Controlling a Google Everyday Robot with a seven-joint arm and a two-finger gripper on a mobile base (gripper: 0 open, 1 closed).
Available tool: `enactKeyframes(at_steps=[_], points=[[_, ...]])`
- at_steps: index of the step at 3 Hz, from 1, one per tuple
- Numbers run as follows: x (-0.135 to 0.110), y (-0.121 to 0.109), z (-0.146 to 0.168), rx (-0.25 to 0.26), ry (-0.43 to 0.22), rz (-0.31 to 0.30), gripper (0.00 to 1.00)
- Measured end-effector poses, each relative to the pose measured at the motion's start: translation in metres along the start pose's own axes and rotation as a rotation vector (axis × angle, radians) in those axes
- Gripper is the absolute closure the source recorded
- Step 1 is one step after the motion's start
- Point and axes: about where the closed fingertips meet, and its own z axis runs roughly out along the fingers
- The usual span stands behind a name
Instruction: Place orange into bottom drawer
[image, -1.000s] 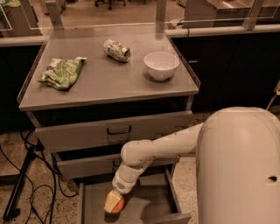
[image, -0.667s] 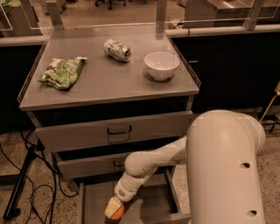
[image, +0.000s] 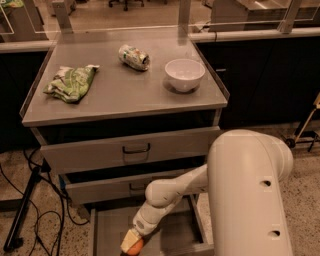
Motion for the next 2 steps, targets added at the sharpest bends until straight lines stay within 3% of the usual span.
enactKeyframes(at_steps=[1, 2], points=[[0.0, 0.001, 0.003, -0.009, 0.0, 0.007, 1.0], [-0.006, -0.026, 0.017, -0.035, -0.073, 0.076, 1.0]])
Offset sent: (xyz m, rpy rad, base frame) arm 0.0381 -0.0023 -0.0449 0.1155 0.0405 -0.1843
